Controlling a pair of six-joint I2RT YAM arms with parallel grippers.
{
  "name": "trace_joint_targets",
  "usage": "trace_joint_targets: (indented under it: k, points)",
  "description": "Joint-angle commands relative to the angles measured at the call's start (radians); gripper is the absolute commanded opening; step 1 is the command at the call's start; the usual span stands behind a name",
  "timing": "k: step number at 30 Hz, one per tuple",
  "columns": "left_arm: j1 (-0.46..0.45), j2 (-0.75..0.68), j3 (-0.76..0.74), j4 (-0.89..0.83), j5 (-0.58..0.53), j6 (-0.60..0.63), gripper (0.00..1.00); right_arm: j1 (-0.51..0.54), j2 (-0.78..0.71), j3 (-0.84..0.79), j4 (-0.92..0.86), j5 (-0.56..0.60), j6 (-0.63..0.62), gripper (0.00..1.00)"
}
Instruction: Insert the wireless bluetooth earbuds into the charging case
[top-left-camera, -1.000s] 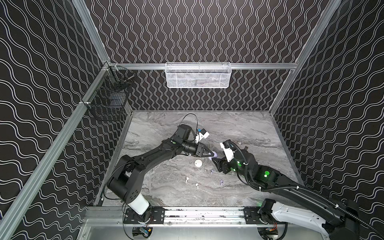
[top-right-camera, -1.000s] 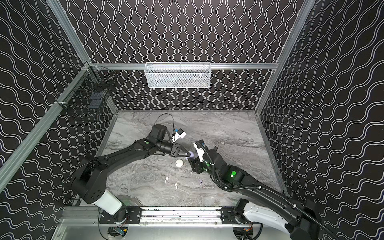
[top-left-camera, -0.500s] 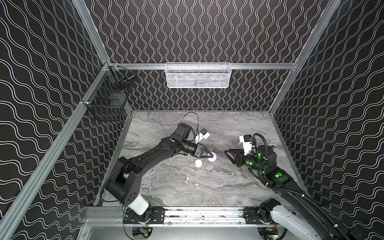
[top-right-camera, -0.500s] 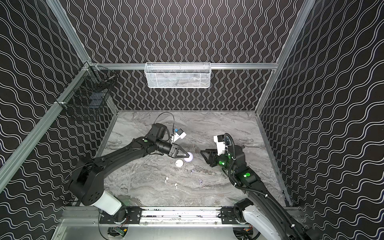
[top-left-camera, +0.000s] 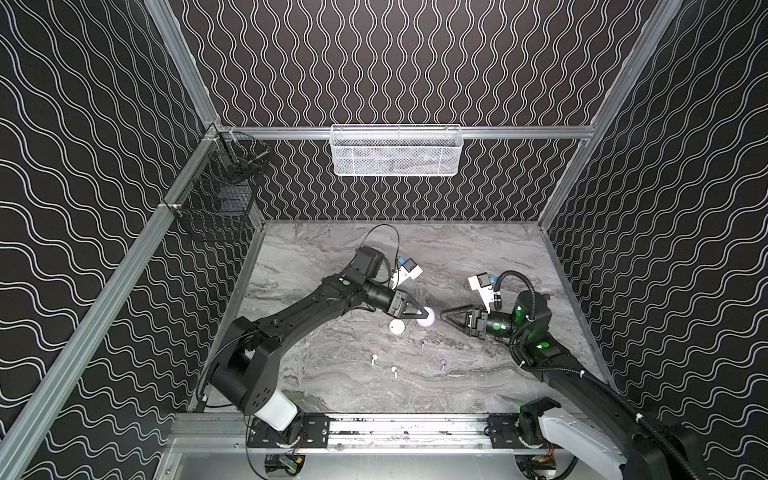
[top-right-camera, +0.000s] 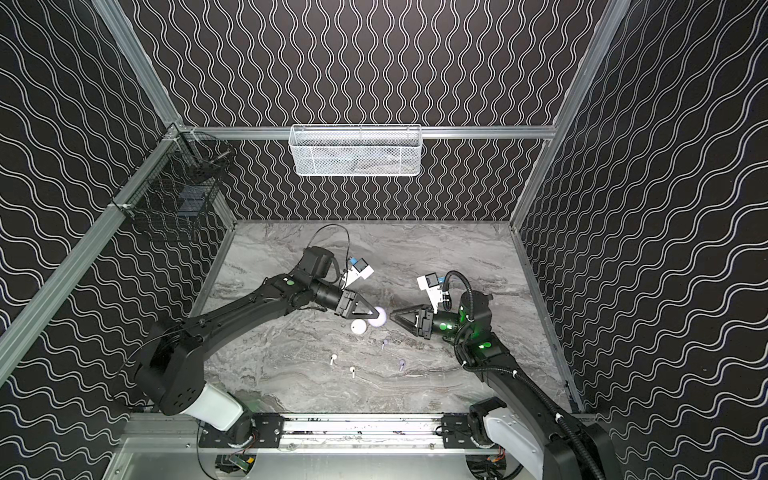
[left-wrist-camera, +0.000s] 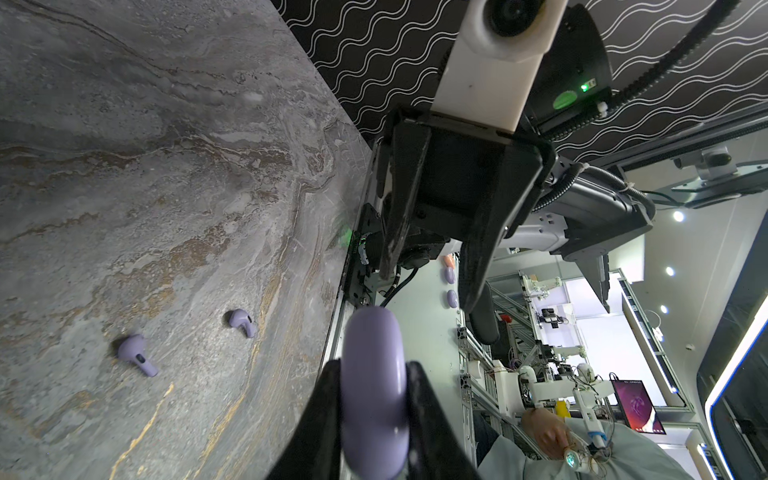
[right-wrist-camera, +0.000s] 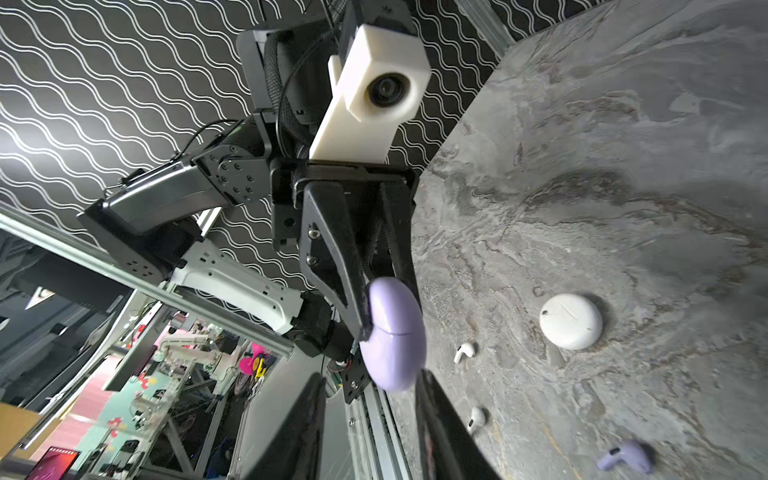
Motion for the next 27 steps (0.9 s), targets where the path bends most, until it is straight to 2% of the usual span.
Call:
trace_joint_targets:
  k: [1,12,18,23,27]
  points:
    - [-0.011,-0.009,-0.003,0.053,0.038,0.007,0.02,0.0,0.027,-0.013,0.187,-0.089,0.093,0.39]
    - [-0.046,-0.025,0.005,0.026,0.054,0.044,0.02,0.0,0.07,-0.02,0.267,-0.128,0.145,0.38]
    - [-0.05,-0.023,0.009,0.015,0.048,0.053,0.02,0.004,0.086,-0.031,0.346,-0.154,0.2,0.34]
    - [-0.05,-0.026,0.012,0.005,0.046,0.059,0.02,0.032,0.11,-0.027,0.346,-0.163,0.197,0.35]
    - [-0.05,-0.029,0.013,0.003,0.044,0.058,0.02,0.057,0.106,-0.007,0.259,-0.149,0.133,0.35]
